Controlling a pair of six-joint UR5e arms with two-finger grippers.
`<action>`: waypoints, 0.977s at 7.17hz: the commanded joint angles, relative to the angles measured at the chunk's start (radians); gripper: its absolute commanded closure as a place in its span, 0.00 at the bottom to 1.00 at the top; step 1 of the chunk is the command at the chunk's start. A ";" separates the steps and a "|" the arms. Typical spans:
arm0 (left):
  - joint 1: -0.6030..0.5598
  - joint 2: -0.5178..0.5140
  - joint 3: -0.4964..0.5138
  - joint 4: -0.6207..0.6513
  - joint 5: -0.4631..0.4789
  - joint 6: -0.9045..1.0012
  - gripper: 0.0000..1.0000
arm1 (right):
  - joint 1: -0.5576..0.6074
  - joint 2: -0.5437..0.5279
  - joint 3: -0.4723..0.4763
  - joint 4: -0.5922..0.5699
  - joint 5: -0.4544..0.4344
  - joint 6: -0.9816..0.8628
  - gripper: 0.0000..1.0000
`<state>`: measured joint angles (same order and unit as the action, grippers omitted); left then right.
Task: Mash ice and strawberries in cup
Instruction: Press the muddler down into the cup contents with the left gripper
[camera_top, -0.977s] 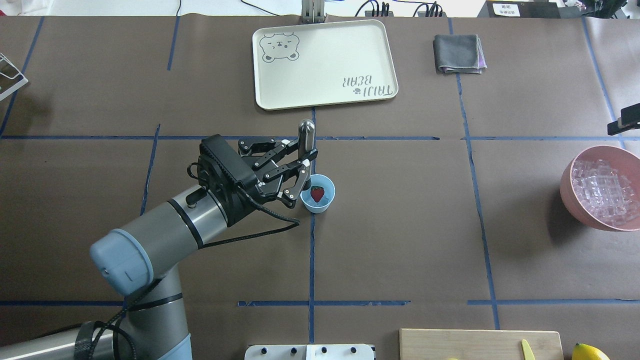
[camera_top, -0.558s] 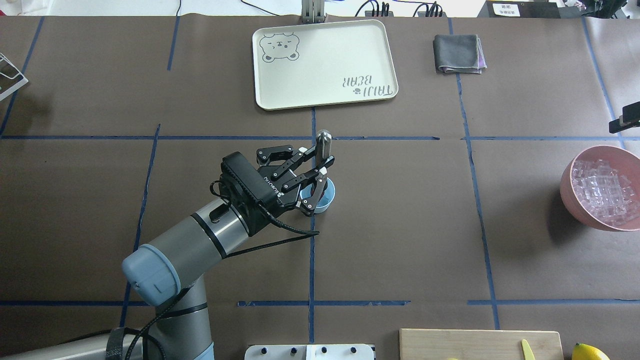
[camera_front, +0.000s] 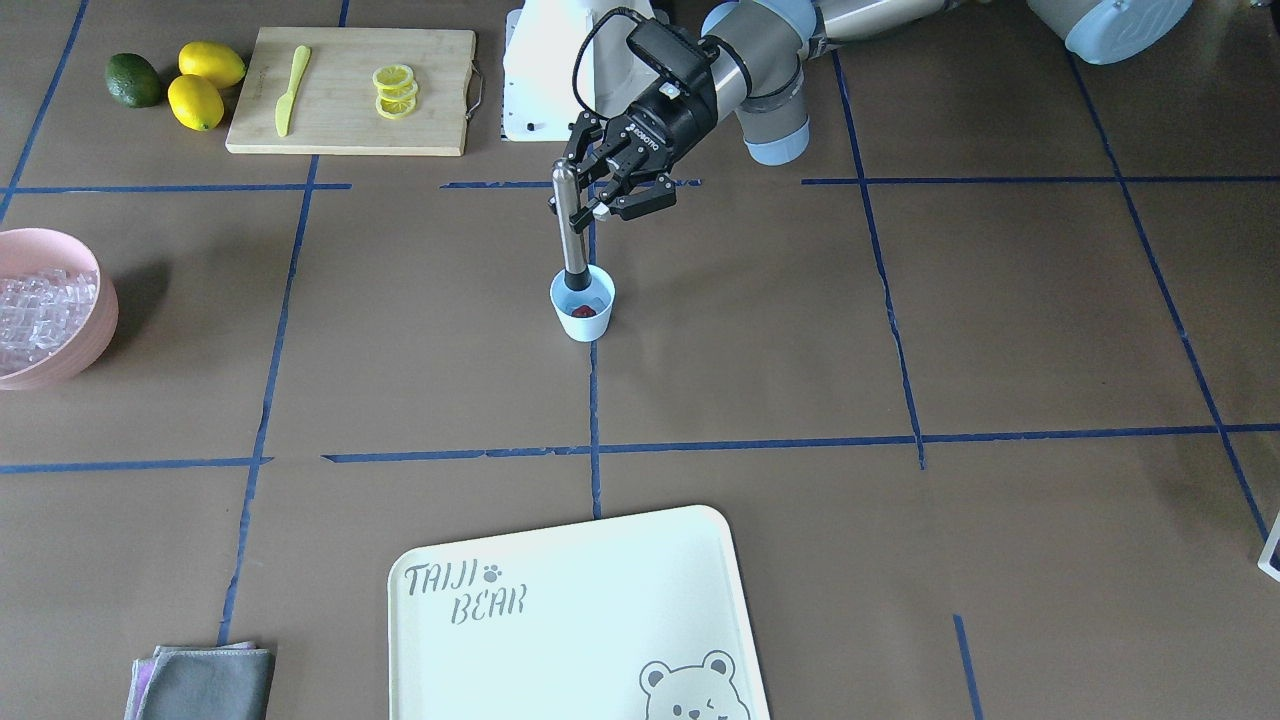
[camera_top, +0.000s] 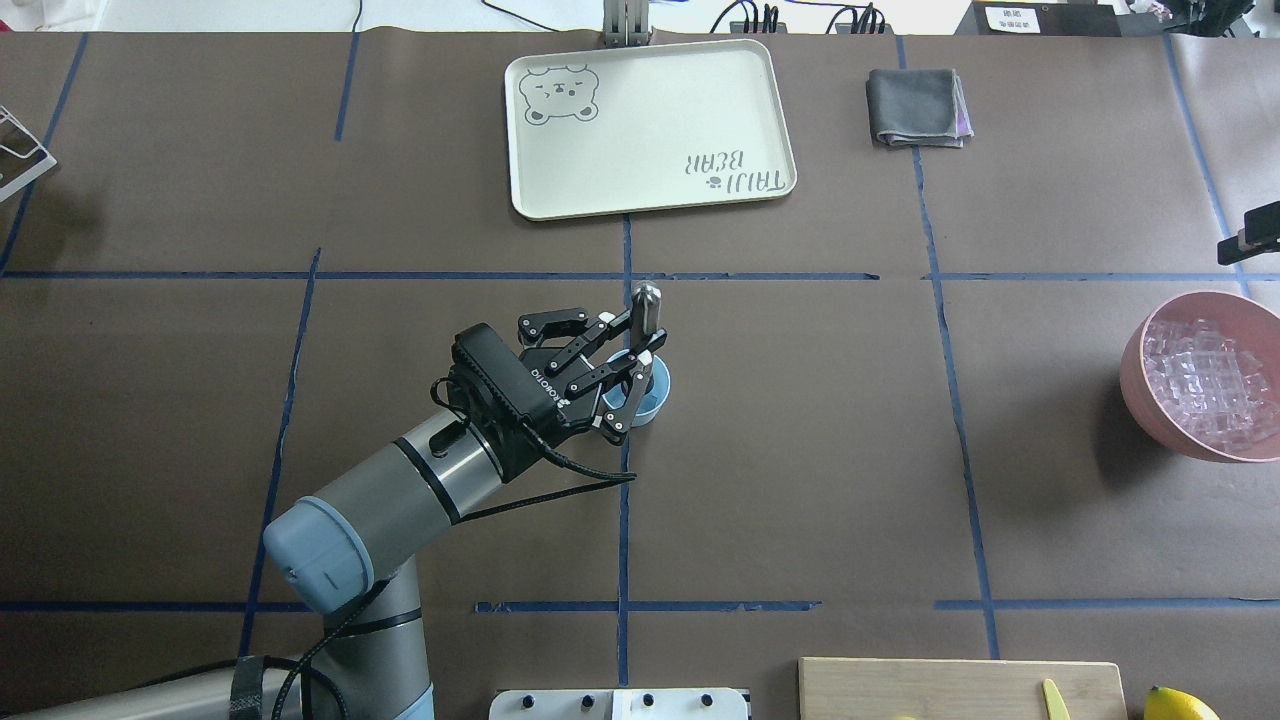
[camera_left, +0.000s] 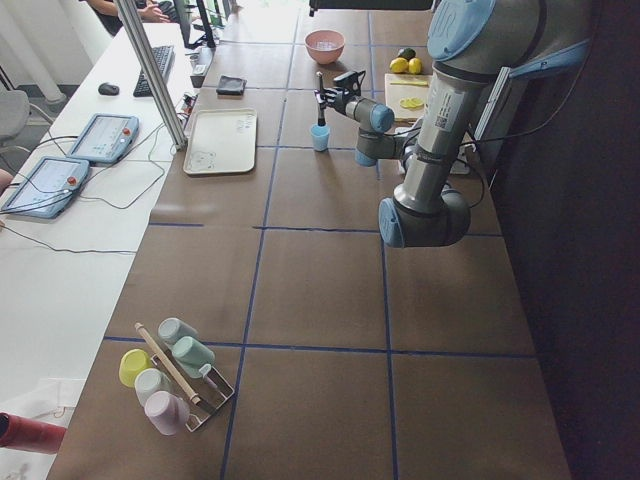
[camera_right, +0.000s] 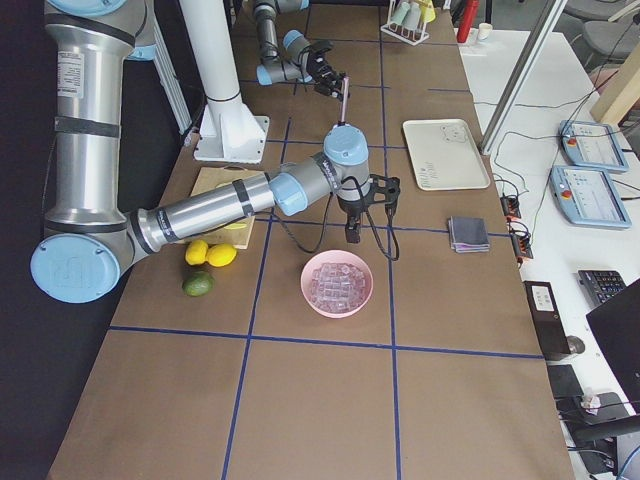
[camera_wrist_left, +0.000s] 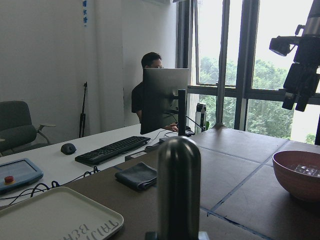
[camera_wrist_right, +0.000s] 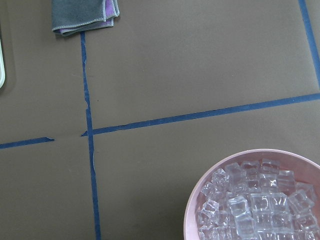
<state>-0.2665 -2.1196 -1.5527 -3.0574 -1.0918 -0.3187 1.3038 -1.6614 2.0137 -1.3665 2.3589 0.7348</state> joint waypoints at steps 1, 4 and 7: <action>0.001 0.000 0.045 -0.026 0.000 0.001 0.95 | 0.000 0.000 -0.006 0.003 -0.003 0.000 0.00; 0.016 -0.002 0.072 -0.038 0.000 0.000 0.95 | 0.000 0.003 -0.012 0.003 -0.001 0.000 0.00; 0.018 -0.005 0.072 -0.037 0.000 0.001 0.95 | 0.000 0.005 -0.012 0.004 0.000 0.000 0.00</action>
<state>-0.2492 -2.1230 -1.4808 -3.0952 -1.0922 -0.3180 1.3039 -1.6571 2.0022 -1.3627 2.3591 0.7348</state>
